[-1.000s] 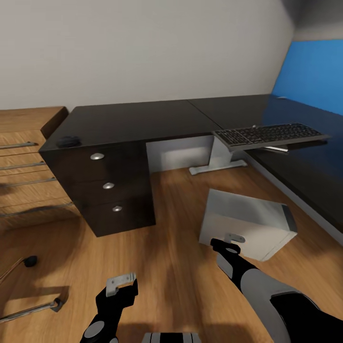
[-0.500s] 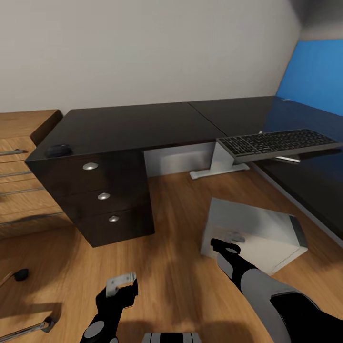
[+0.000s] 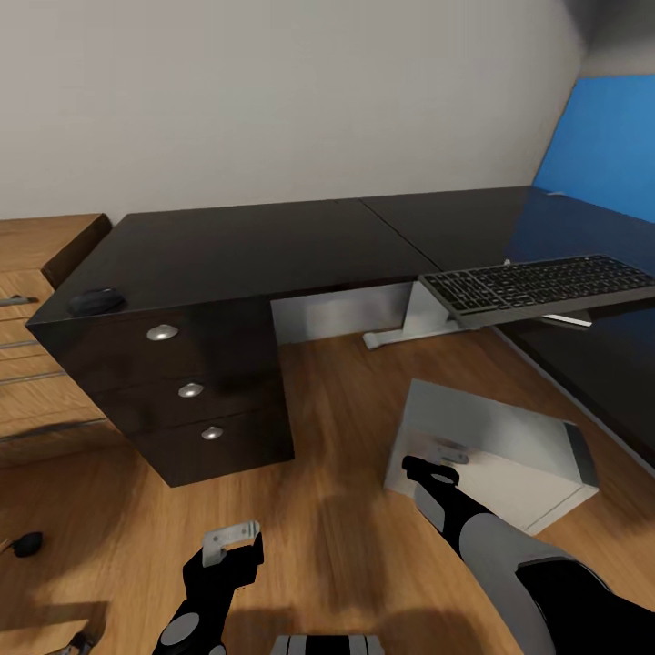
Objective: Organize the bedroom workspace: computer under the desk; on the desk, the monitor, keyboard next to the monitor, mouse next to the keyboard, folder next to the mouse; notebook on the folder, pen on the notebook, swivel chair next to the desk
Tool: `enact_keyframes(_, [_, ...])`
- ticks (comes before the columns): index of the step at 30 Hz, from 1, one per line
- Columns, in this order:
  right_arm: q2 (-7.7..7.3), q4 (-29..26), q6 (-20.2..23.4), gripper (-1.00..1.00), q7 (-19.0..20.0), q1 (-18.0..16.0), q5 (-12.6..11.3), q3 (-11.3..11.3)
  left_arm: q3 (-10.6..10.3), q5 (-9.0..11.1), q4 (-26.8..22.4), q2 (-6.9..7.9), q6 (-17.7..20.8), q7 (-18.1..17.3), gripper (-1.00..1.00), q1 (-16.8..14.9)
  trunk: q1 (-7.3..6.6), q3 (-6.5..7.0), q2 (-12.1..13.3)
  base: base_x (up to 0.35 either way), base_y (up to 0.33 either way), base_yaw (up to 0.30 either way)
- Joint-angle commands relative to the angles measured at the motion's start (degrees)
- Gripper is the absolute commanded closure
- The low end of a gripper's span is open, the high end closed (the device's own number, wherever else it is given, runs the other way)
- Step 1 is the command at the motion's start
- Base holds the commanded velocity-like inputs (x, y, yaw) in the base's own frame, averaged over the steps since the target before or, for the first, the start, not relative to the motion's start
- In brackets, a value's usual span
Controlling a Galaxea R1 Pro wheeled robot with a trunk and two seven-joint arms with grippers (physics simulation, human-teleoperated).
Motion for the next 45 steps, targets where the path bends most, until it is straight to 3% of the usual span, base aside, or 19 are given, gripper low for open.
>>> enact_keyframes(1, [-0.01,0.0,-0.23,-1.0,-0.25,-0.05,-0.41,0.85,-0.06,0.57,-0.09,0.01,0.11,0.46,-1.0,0.01,0.02,-0.03,-0.01,0.246,0.0,0.0])
enact_keyframes(19, [0.0,0.0,-0.23,-1.0,-0.25,-0.05,-0.36,0.89,-0.06,0.56,-0.08,0.02,0.11,0.46,-1.0,0.01,0.02,-0.03,-0.01,0.119,0.0,0.0])
enact_keyframes(45, [0.01,0.0,-0.23,-1.0,-0.25,-0.05,-0.36,0.89,-0.06,0.56,-0.1,0.02,0.12,0.42,-1.0,0.0,0.02,-0.03,-0.01,-0.031,0.0,0.0])
